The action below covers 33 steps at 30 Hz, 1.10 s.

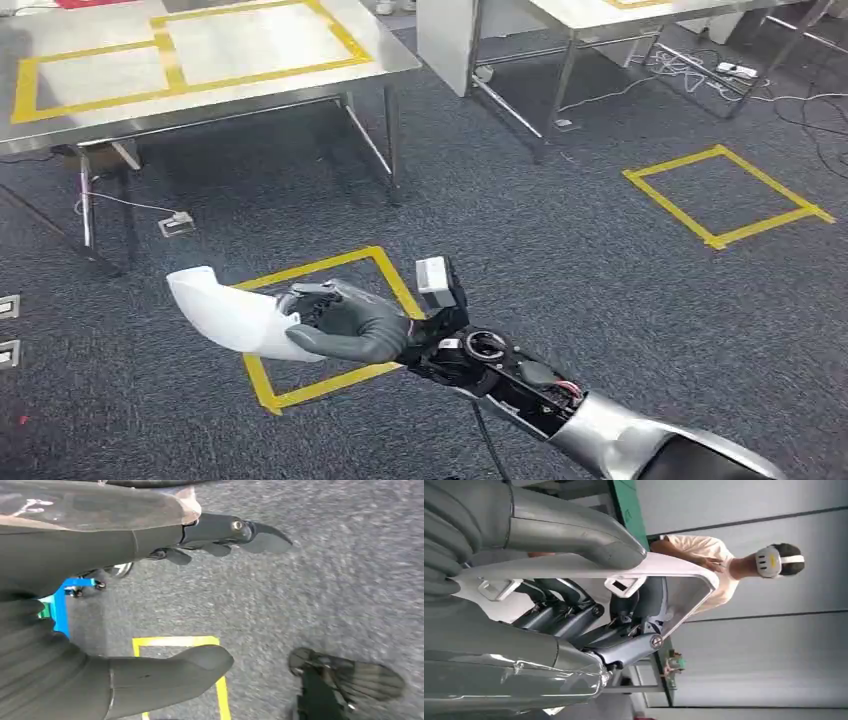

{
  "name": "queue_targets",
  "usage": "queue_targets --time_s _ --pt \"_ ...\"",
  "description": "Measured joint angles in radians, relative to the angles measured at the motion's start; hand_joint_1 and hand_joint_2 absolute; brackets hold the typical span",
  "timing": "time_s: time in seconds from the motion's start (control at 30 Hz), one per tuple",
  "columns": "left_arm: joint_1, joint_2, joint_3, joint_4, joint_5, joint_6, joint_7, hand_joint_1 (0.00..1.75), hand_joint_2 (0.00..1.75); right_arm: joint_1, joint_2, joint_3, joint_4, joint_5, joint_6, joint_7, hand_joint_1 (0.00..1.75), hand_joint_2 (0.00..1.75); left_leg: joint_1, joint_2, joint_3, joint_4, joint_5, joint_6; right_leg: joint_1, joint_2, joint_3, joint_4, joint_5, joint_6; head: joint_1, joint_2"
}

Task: Take the parts from the cabinet and place them on the table.

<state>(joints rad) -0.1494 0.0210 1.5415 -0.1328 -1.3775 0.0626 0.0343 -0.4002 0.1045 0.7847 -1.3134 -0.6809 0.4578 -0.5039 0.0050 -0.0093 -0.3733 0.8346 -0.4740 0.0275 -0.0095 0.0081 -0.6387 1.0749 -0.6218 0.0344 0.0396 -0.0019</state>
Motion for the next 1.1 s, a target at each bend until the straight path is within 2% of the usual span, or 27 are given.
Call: queue_targets --time_s 0.03,0.07,0.1,0.13,0.17,0.2,0.23,0.27,0.3,0.33,0.37,0.4,0.43,0.47,0.53,0.57,0.6,0.63,0.67,0.7,0.73,0.87,1.0,1.07,1.1 --pt "0.001 -0.001 0.000 0.000 0.000 -0.001 0.000 0.00 1.75 0.001 -0.001 0.000 0.001 0.000 0.000 -0.001 1.75 1.75 0.000 0.000 0.019 0.000 -0.017 -0.004 0.001 -0.003 -0.006 -0.075 0.127 -0.006 0.004 0.000" --pt "0.008 -0.002 0.000 0.000 -0.001 -0.001 0.000 0.00 1.75 0.002 -0.007 0.000 0.004 0.000 0.000 -0.001 1.75 1.75 -0.005 0.000 0.026 0.012 -0.037 -0.010 0.005 -0.008 -0.028 -0.161 0.302 -0.015 0.004 0.000" --pt "0.005 -0.002 0.000 0.000 -0.005 -0.002 -0.003 0.00 1.75 0.003 -0.008 0.001 0.005 -0.002 0.000 -0.003 1.75 1.75 -0.007 -0.003 0.013 0.033 -0.051 -0.016 0.008 -0.009 -0.016 -0.146 0.316 -0.027 -0.002 0.000" --pt "0.002 -0.002 0.000 0.000 -0.006 -0.001 -0.004 0.00 1.75 0.006 -0.008 -0.001 0.004 -0.001 -0.001 -0.004 1.75 1.75 -0.008 -0.002 0.026 0.031 -0.074 -0.024 0.011 -0.002 -0.020 -0.134 0.318 -0.033 -0.010 0.000" --pt "0.000 -0.001 0.000 0.000 -0.007 -0.001 -0.005 0.00 1.75 0.006 -0.008 -0.002 0.005 0.000 -0.002 -0.004 1.75 1.75 -0.003 0.000 0.022 0.050 -0.066 -0.028 0.012 -0.004 -0.021 -0.125 0.304 -0.043 -0.008 0.000" --pt "-0.003 0.003 0.000 0.000 -0.007 0.000 -0.005 0.00 1.75 0.003 -0.008 -0.002 0.003 0.000 -0.001 -0.006 1.75 1.75 -0.003 -0.001 0.010 0.078 -0.058 -0.031 0.010 -0.003 -0.012 -0.126 0.302 -0.048 -0.004 0.000" --pt "-0.005 0.002 0.000 0.000 -0.006 0.000 -0.007 0.00 1.75 -0.002 -0.005 -0.001 -0.003 0.000 0.001 -0.008 1.75 1.75 0.000 0.001 -0.018 0.136 -0.048 -0.035 0.006 -0.001 -0.003 -0.132 0.299 -0.052 -0.004 0.000" --pt "-0.009 0.001 0.000 0.000 0.003 0.002 -0.010 0.00 1.75 -0.008 -0.005 -0.001 -0.003 0.000 0.002 -0.009 1.75 1.75 0.001 0.002 -0.068 0.219 -0.044 -0.038 0.005 0.000 0.004 -0.135 0.293 -0.056 -0.013 0.000" --pt "-0.012 0.000 0.000 0.000 0.019 0.005 -0.016 0.00 1.75 -0.009 -0.005 -0.001 -0.003 0.000 0.003 -0.010 1.75 1.75 0.002 0.002 -0.126 0.304 -0.067 -0.044 0.004 0.000 0.009 -0.136 0.287 -0.059 -0.018 0.000" --pt "-0.013 0.000 0.000 0.000 0.038 0.008 -0.022 0.00 1.75 -0.008 -0.005 -0.001 -0.003 0.000 0.004 -0.010 1.75 1.75 0.002 0.002 -0.177 0.368 -0.111 -0.049 0.004 0.000 0.014 -0.136 0.280 -0.059 -0.019 0.000" --pt "-0.012 0.000 0.000 0.000 0.058 0.010 -0.024 0.00 1.75 -0.005 -0.005 -0.001 -0.002 0.000 0.004 -0.009 1.75 1.75 0.003 0.002 -0.218 0.409 -0.161 -0.052 0.004 0.002 0.019 -0.136 0.273 -0.059 -0.021 0.000" --pt "-0.012 0.001 0.000 0.000 0.080 0.011 -0.025 0.00 1.75 -0.003 -0.005 -0.001 0.000 0.000 0.005 -0.009 1.75 1.75 0.005 0.002 -0.249 0.423 -0.190 -0.053 0.004 0.004 0.026 -0.136 0.266 -0.059 -0.022 0.000" --pt "-0.012 0.001 0.000 0.000 0.098 0.011 -0.025 0.00 1.75 -0.003 -0.005 0.000 0.000 0.000 0.006 -0.009 1.75 1.75 0.006 0.002 -0.258 0.398 -0.172 -0.052 0.004 0.007 0.033 -0.135 0.260 -0.058 -0.023 0.000" --pt "-0.012 0.001 0.000 0.000 0.117 0.010 -0.024 0.00 1.75 -0.003 -0.005 0.000 0.000 0.000 0.006 -0.009 1.75 1.75 0.008 0.002 -0.247 0.334 -0.115 -0.050 0.004 0.009 0.042 -0.135 0.255 -0.057 -0.024 0.000" --pt "-0.011 0.002 0.000 0.000 0.139 0.000 -0.024 0.00 1.75 -0.003 -0.005 0.000 0.000 0.000 0.006 -0.010 1.75 1.75 0.010 0.002 -0.192 0.150 0.032 -0.046 0.003 0.011 0.056 -0.135 0.246 -0.051 -0.026 0.000" --pt "-0.011 0.003 0.000 0.000 0.144 -0.005 -0.024 0.00 1.75 -0.005 -0.005 -0.001 0.000 0.000 0.006 -0.010 1.75 1.75 0.009 0.002 -0.185 0.094 0.059 -0.045 0.005 0.013 0.058 -0.133 0.243 -0.047 -0.030 0.000" --pt "-0.015 0.003 0.000 0.000 0.145 -0.011 -0.025 0.00 1.75 -0.004 -0.005 -0.001 -0.001 0.000 0.004 -0.011 1.75 1.75 0.002 0.003 -0.187 0.096 0.028 -0.036 0.008 0.016 0.053 -0.133 0.243 -0.041 -0.033 0.000" --pt "-0.016 0.002 0.000 0.000 0.146 -0.012 -0.026 0.00 1.75 -0.004 -0.005 -0.001 -0.001 0.000 0.003 -0.013 1.75 1.75 0.001 0.001 -0.188 0.098 0.050 -0.027 0.008 0.016 0.049 -0.132 0.239 -0.033 -0.031 0.000" --pt "-0.015 0.003 0.000 0.000 0.146 -0.012 -0.029 0.00 1.75 -0.002 -0.005 -0.001 -0.001 0.000 0.003 -0.013 1.75 1.75 0.001 0.000 -0.187 0.098 0.055 -0.024 0.008 0.016 0.050 -0.132 0.237 -0.030 -0.030 0.000" --pt "-0.013 0.001 0.000 0.000 0.146 -0.012 -0.029 0.00 1.75 -0.001 -0.005 -0.001 -0.001 0.000 0.003 -0.014 1.75 1.75 0.007 0.001 -0.187 0.096 0.058 -0.038 0.013 0.015 0.050 -0.128 0.225 -0.059 -0.024 0.000" --pt "-0.013 0.002 0.000 0.000 0.146 -0.012 -0.030 0.00 1.75 -0.002 -0.005 -0.002 -0.001 0.000 0.003 -0.016 1.75 1.75 0.005 0.000 -0.186 0.096 0.060 -0.036 0.013 0.015 0.049 -0.126 0.230 -0.077 -0.021 0.000" --pt "-0.014 0.000 0.000 0.000 0.146 -0.007 -0.043 0.00 1.75 -0.002 -0.005 -0.002 -0.001 0.000 0.000 -0.017 1.75 1.75 0.000 -0.001 -0.184 0.096 0.056 -0.027 0.010 0.015 0.056 -0.134 0.233 -0.072 -0.014 0.000" --pt "-0.014 -0.002 0.000 0.000 0.145 0.032 -0.089 0.00 1.75 0.000 -0.005 -0.007 -0.003 0.012 -0.014 -0.017 1.75 1.75 -0.002 -0.001 -0.182 0.097 0.052 -0.018 0.009 0.015 0.059 -0.137 0.233 -0.071 -0.007 0.000" --pt "-0.014 -0.002 0.000 0.000 0.131 0.049 -0.113 0.00 1.75 0.005 -0.005 -0.010 -0.009 0.014 -0.022 -0.017 1.75 1.75 -0.003 -0.001 -0.182 0.098 0.051 -0.016 0.008 0.015 0.060 -0.138 0.233 -0.061 -0.005 0.000" --pt "-0.014 -0.002 0.000 0.000 0.127 0.053 -0.117 0.00 1.75 0.007 -0.005 -0.011 -0.012 0.018 -0.023 -0.016 1.75 1.75 -0.003 -0.001 -0.182 0.098 0.051 -0.016 0.007 0.015 0.061 -0.140 0.232 -0.051 -0.004 0.000"
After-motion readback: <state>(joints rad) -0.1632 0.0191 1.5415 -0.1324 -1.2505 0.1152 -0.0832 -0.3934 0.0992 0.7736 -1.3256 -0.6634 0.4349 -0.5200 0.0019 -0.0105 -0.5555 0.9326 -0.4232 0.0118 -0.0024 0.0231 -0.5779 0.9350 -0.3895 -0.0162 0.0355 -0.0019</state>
